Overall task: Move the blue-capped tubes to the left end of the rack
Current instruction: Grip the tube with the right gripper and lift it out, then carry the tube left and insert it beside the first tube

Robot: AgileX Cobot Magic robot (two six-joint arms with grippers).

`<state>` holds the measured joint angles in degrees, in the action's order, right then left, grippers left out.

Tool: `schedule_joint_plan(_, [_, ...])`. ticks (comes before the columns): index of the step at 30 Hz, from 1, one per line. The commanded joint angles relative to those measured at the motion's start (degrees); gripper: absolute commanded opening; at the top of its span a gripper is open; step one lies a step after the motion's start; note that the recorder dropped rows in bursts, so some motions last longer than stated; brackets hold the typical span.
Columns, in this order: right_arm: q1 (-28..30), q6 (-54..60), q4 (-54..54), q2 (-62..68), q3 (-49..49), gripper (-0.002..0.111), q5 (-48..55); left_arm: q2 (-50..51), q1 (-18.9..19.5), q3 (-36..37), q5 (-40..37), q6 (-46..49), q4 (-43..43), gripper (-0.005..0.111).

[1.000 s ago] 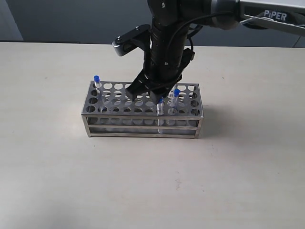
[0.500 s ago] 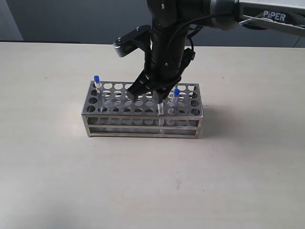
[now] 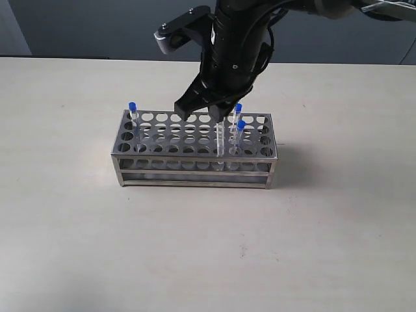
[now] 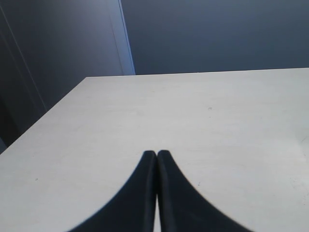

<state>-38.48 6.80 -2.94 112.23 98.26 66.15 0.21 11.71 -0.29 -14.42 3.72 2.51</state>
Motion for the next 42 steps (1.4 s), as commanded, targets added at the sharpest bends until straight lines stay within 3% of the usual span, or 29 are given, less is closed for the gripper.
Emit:
schedule_joint_plan(1, [0.15, 0.28, -2.09, -1.82, -0.23, -0.001, -1.11, -0.21, -0.45, 0.29, 0.68, -0.21, 0.06, 0.000])
schedule_joint_plan(19, [0.15, 0.66, -2.95, -5.93, 2.58, -0.001, -2.46, -0.21, -0.45, 0.29, 0.68, -0.21, 0.06, 0.000])
schedule_joint_plan(24, [0.04, 3.42, 1.24, -5.93, 5.06, -0.001, -2.71, -0.21, -0.45, 0.29, 0.68, -0.21, 0.06, 0.000])
schedule_joint_plan(32, [-3.33, 13.52, 8.41, -4.62, 5.68, -0.001, -11.92, -0.21, -0.45, 0.29, 0.68, -0.21, 0.06, 0.000])
schedule_joint_plan(42, [-6.10, 19.58, 8.65, 0.43, 5.68, -0.001, -18.94, -0.21, -0.45, 0.29, 0.68, -0.21, 0.06, 0.000])
